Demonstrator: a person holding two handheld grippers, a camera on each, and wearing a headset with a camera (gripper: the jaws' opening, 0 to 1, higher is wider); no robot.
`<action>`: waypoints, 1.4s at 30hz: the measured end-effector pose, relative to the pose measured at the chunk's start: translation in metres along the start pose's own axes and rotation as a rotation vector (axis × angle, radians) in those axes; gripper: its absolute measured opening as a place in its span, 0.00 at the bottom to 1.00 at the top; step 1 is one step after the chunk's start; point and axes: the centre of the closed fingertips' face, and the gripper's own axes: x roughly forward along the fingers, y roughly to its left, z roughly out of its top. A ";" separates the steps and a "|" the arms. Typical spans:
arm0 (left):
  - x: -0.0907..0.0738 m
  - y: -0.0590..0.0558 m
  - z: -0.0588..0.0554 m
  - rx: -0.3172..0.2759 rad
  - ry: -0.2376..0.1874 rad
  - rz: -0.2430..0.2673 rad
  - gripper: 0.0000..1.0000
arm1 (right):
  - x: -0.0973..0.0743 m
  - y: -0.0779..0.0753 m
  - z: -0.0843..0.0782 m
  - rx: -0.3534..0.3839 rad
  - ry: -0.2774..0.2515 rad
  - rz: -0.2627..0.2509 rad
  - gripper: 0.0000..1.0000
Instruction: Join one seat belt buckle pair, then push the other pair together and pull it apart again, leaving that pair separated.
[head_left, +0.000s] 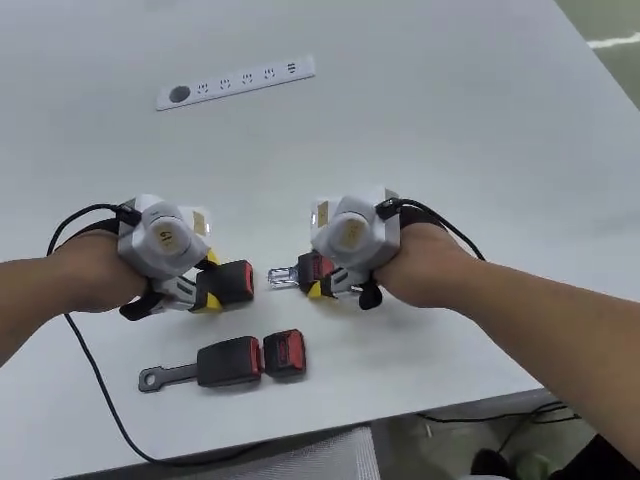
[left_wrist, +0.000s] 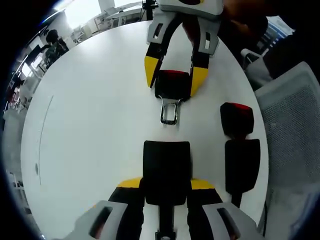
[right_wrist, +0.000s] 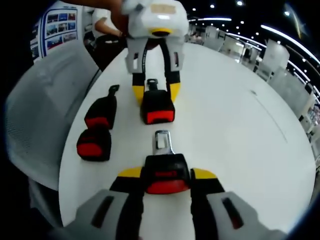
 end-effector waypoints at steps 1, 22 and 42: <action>0.000 0.000 0.000 -0.001 0.000 0.000 0.33 | 0.002 0.000 0.002 0.000 0.001 -0.001 0.35; 0.002 0.003 0.000 0.017 -0.012 -0.008 0.33 | 0.021 0.000 0.021 -0.033 -0.012 0.027 0.33; 0.003 0.002 0.001 0.065 -0.020 -0.022 0.32 | 0.030 0.004 0.035 -0.042 -0.048 0.059 0.31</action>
